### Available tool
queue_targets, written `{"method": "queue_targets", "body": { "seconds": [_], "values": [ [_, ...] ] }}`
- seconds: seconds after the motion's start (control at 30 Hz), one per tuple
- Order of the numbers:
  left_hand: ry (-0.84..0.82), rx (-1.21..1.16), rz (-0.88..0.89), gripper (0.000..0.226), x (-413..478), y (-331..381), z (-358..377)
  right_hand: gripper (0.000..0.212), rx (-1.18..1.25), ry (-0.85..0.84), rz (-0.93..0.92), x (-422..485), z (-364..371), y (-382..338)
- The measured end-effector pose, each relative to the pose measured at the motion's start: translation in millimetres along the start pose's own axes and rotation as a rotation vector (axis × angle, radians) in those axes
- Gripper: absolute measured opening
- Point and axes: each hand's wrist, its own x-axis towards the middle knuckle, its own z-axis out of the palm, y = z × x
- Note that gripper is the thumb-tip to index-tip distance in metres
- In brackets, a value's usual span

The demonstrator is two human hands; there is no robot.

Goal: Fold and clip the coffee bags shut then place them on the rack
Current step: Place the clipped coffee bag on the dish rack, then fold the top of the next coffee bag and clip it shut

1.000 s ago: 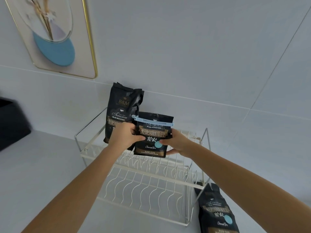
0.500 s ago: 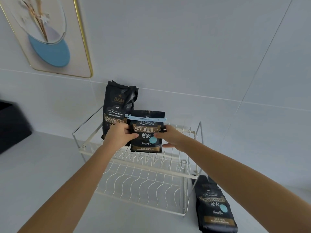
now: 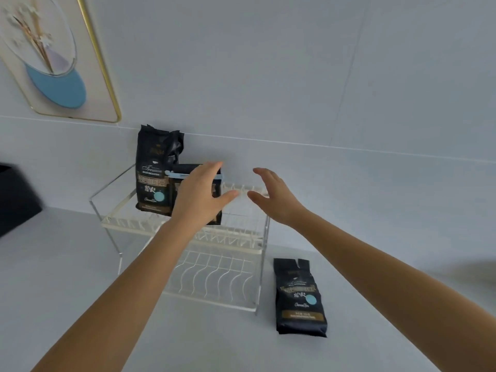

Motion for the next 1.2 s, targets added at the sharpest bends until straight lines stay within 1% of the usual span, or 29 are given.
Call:
{"method": "queue_targets", "body": {
  "seconds": [0.13,0.23,0.33,0.4,0.53,0.6,0.67,0.77,0.87,0.93,0.97,1.03,1.13,1.2],
  "values": [
    [0.078,0.005,0.058,0.063,-21.6,61.6,36.1,0.057,-0.033,0.0,0.042,-37.7,-29.8,43.6],
    [0.046,-0.031,0.061,0.057,-37.3,102.6,75.7,0.057,-0.039,-0.014,0.09,-65.2,-43.9,82.1],
    [-0.031,-0.111,-0.029,0.05,-54.7,128.3,122.6,0.057,0.002,-0.057,0.172,-86.9,-51.2,120.8],
    [-0.135,-0.161,-0.14,0.047,-67.3,134.6,154.4,0.057,0.063,-0.089,0.269,-97.3,-53.2,145.7],
    [-0.453,-0.258,-0.42,0.051,-91.6,124.5,205.4,0.052,0.184,-0.166,0.472,-112.3,-52.7,186.6],
    [-0.547,-0.301,-0.526,0.055,-102.0,114.0,220.9,0.048,0.247,-0.253,0.564,-117.5,-47.8,199.6],
    [-0.582,-0.286,-0.566,0.056,-109.0,102.9,234.5,0.044,0.29,-0.318,0.643,-122.7,-38.6,209.1],
    [-0.595,-0.241,-0.605,0.059,-109.7,86.3,250.7,0.043,0.315,-0.367,0.725,-127.1,-19.4,218.4],
    [-0.641,-0.25,-0.681,0.062,-105.3,70.1,265.0,0.042,0.324,-0.421,0.818,-126.1,-1.2,226.3],
    [-0.671,-0.286,-0.732,0.055,-101.6,58.7,275.3,0.044,0.329,-0.435,0.865,-121.7,10.4,233.0],
    [-0.677,-0.31,-0.754,0.052,-99.3,53.9,280.3,0.044,0.334,-0.434,0.884,-119.2,15.7,236.3],
    [-0.692,-0.356,-0.801,0.055,-95.2,46.2,290.4,0.046,0.362,-0.42,0.925,-114.5,26.1,243.2],
    [-0.736,-0.397,-0.846,0.057,-90.5,37.9,301.3,0.044,0.424,-0.349,0.984,-109.5,42.9,252.1],
    [-0.691,-0.446,-0.893,0.056,-87.9,31.5,306.7,0.041,0.469,-0.293,1.02,-106.2,54.0,257.4]
  ]
}}
